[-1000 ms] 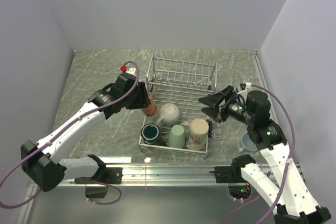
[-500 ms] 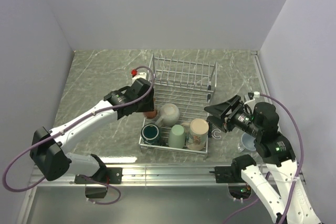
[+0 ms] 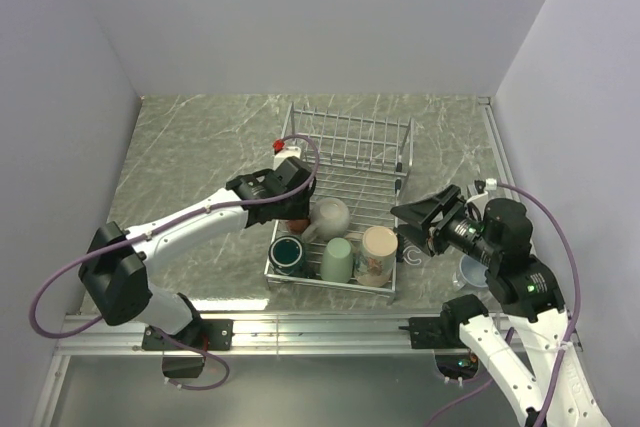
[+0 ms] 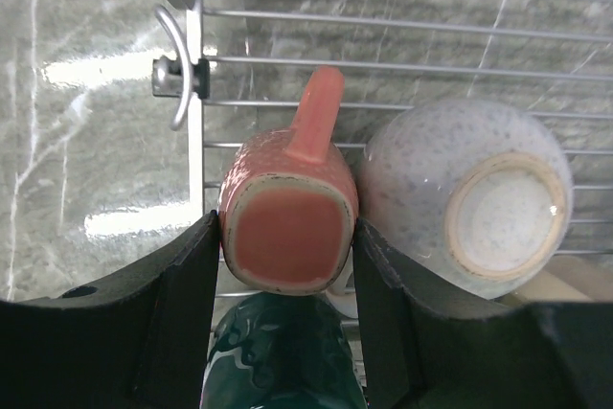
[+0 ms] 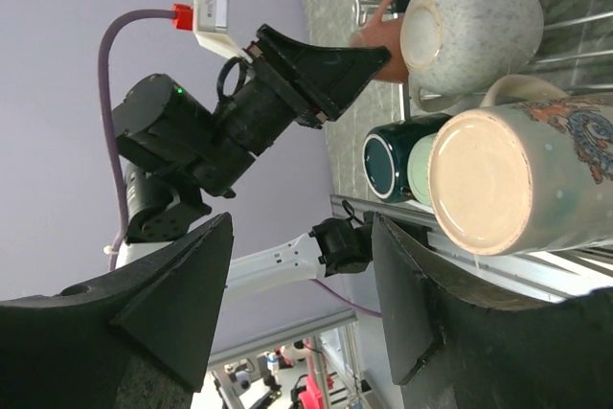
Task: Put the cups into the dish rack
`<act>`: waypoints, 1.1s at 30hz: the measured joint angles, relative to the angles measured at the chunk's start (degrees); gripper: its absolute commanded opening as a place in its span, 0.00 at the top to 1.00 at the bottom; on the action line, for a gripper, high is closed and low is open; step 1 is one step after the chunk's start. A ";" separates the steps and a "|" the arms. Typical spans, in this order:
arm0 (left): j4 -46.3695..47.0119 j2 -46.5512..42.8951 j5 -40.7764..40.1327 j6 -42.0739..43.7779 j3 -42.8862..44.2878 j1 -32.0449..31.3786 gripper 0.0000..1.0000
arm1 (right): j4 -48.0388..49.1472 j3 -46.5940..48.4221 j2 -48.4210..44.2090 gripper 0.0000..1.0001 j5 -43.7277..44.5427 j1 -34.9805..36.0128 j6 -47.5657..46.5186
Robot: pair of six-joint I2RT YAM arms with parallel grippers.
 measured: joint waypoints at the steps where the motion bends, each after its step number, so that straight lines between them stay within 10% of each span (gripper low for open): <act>1: -0.11 0.39 0.00 -0.09 0.00 -0.33 1.00 | -0.22 0.00 -0.17 0.33 0.11 0.00 0.00; 10: -0.72 0.94 0.20 -0.42 -0.02 -0.83 0.97 | -2.97 0.33 -0.96 0.33 2.40 0.00 -2.01; 33: 1.57 -4.55 2.93 -0.37 -5.68 -0.94 0.30 | -19.63 10.14 12.94 0.24 21.59 -1.18 -15.15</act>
